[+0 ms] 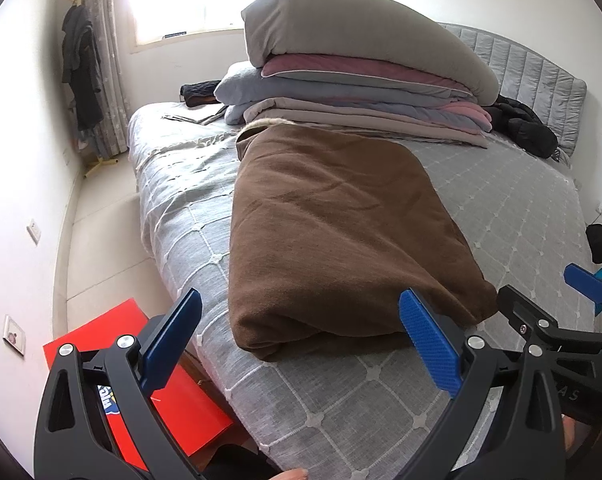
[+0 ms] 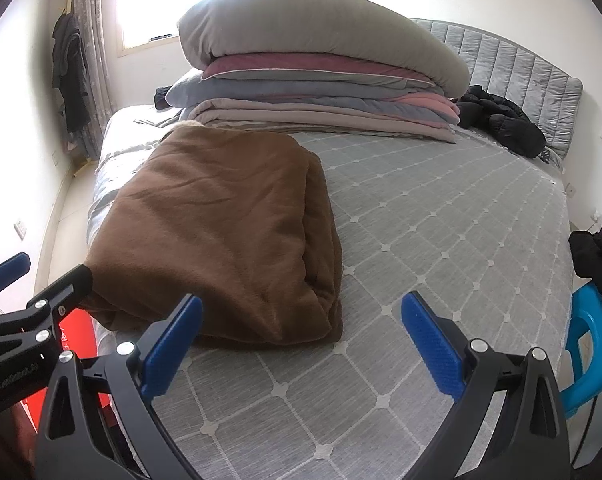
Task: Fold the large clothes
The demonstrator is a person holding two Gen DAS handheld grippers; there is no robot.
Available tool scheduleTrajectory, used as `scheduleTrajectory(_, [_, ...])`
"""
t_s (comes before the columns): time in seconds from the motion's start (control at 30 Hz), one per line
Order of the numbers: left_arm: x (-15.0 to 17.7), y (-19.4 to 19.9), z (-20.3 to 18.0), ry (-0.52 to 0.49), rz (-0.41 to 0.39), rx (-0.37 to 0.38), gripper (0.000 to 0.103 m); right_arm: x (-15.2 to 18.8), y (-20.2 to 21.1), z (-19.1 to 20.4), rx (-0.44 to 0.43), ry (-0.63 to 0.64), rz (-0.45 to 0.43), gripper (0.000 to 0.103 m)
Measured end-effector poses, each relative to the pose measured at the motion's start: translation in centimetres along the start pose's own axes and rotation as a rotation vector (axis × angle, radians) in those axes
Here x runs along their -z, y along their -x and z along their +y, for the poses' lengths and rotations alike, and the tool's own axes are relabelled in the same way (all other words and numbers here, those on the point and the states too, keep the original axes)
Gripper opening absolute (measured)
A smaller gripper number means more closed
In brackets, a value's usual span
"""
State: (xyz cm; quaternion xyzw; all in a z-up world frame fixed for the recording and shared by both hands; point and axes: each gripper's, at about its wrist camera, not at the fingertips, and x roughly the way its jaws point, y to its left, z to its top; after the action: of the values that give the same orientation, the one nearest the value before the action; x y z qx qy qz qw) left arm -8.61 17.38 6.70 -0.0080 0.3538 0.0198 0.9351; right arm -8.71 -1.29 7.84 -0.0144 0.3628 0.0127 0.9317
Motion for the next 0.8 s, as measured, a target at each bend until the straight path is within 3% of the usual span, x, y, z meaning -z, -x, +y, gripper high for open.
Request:
scheduleTrajectory(0.4, [-0.2, -0.4, 0.5, 0.015, 0.042, -0.021, 0.095, 0.0, -0.2, 0.3, -0.016, 0.01, 0.006, 0.096])
scheduleTrajectory(0.57, [-0.3, -1.1, 1.8, 0.097, 0.1, 0.081, 0.095, 0.0, -0.3, 0.4, -0.019, 0.01, 0.009, 0.096])
scheduleTrajectory(0.77, [-0.3, -1.1, 2.4, 0.122, 0.075, 0.035, 0.095, 0.0, -0.6, 0.4, -0.031, 0.009, 0.018, 0.096])
scheduleTrajectory(0.8, [-0.1, -0.9, 2.5, 0.137, 0.069, -0.027, 0.095, 0.0, -0.7, 0.4, -0.033, 0.009, 0.02, 0.096])
